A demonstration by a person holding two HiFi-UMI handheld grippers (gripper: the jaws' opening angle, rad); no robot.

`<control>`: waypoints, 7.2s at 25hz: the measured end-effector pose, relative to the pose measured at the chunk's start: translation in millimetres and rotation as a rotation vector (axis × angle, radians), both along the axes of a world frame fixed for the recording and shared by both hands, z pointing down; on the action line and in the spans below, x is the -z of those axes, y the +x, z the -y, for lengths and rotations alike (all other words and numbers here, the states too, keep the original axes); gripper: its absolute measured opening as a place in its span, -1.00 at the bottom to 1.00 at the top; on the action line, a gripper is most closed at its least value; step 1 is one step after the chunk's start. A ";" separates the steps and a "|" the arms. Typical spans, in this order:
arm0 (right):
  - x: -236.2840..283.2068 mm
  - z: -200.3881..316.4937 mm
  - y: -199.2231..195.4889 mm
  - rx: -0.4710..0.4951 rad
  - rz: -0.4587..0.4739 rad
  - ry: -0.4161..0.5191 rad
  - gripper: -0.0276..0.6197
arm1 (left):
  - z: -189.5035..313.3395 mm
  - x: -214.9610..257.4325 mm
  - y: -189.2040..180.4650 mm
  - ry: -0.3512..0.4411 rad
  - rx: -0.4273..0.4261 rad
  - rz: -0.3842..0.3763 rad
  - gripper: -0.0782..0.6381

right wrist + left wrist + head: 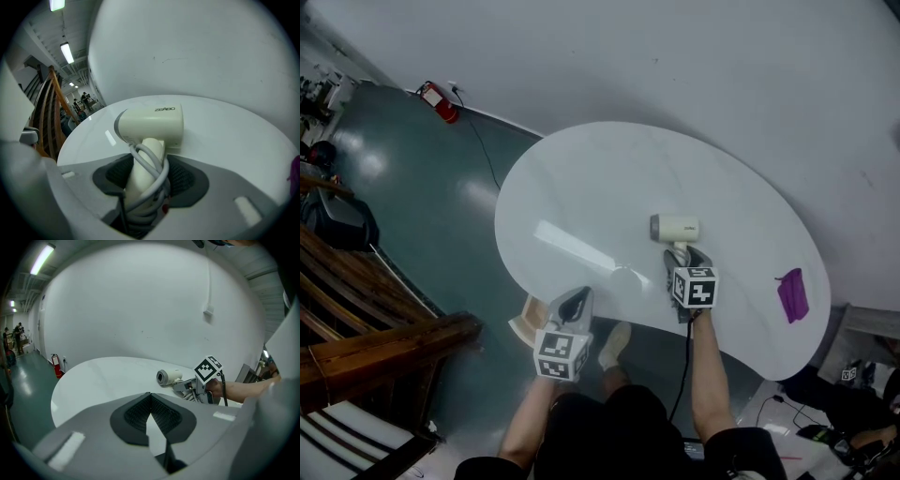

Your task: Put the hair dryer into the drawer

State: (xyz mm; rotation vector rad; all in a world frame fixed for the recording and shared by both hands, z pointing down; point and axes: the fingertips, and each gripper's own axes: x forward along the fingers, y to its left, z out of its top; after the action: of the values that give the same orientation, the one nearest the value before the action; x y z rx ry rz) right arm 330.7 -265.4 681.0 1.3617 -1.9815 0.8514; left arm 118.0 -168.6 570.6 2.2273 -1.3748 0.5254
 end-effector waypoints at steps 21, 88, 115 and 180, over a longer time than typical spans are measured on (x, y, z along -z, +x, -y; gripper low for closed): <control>121.5 -64.7 -54.3 0.130 0.064 0.158 -0.21 | -54.9 76.8 -55.0 0.141 0.116 0.000 -0.77; -27.2 -248.3 -349.1 0.897 0.034 -0.115 -0.21 | -221.3 -73.2 -249.6 -0.034 0.586 -0.072 -0.77; -139.9 -236.3 -342.5 0.980 -0.141 -0.268 -0.21 | -202.8 -156.3 -259.6 -0.137 0.589 -0.136 -0.77; -197.0 -222.6 -362.7 1.078 -0.366 -0.265 -0.19 | -222.1 -174.3 -269.4 -0.168 0.617 -0.165 -0.77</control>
State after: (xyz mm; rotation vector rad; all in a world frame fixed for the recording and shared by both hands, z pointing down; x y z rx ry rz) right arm -32.0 -42.9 878.0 0.1541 -1.8316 0.2848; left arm -151.4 53.5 744.9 1.5574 -1.7426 0.2186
